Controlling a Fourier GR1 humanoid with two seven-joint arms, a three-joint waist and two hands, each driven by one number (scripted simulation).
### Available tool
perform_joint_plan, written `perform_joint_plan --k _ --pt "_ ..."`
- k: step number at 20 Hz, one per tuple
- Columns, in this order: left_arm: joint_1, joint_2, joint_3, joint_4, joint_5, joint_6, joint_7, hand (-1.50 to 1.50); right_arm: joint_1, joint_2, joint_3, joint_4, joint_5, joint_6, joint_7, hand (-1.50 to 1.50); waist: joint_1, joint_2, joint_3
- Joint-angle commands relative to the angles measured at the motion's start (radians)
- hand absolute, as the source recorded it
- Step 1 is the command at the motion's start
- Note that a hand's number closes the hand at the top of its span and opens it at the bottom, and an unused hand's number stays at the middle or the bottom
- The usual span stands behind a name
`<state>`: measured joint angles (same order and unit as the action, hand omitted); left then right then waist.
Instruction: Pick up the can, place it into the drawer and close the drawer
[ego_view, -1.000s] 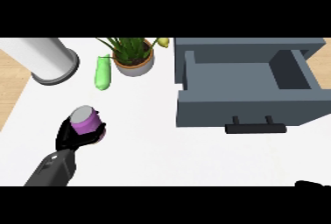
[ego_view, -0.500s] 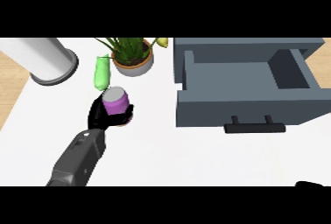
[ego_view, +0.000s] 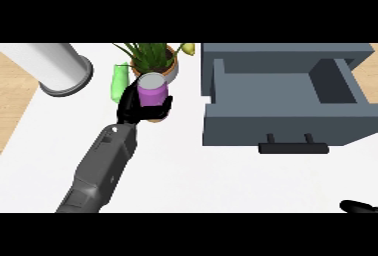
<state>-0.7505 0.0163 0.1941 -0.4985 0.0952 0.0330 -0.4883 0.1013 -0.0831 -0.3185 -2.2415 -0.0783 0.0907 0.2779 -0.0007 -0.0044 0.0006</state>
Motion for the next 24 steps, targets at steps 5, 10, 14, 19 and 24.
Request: perform_joint_plan --k 5,10,14,19,24 --pt "-0.056 -0.008 -0.116 -0.291 0.027 0.042 0.294 1.50 -0.005 -0.014 -0.015 -0.004 0.004 0.000 0.012 -1.50 0.008 -0.002 0.000" --pt "-0.153 -0.016 -0.224 -0.392 0.115 0.190 0.449 1.50 -0.030 -0.020 -0.008 -0.053 -0.010 -0.012 0.068 -1.50 -0.005 0.000 -0.001" --pt "-0.226 -0.016 -0.264 -0.466 0.082 0.265 0.562 1.50 -0.001 0.016 0.033 -0.050 0.054 -0.026 0.044 -1.50 -0.005 0.002 0.000" --pt "-0.303 -0.016 -0.316 -0.509 0.052 0.310 0.689 1.50 -0.008 0.021 0.033 -0.041 0.051 -0.029 0.044 -1.50 -0.003 0.001 0.000" --pt "-0.502 -0.016 -0.293 -0.343 0.095 0.350 0.722 1.50 -0.016 0.007 0.009 -0.018 0.018 -0.013 0.020 -1.50 -0.020 0.006 0.000"
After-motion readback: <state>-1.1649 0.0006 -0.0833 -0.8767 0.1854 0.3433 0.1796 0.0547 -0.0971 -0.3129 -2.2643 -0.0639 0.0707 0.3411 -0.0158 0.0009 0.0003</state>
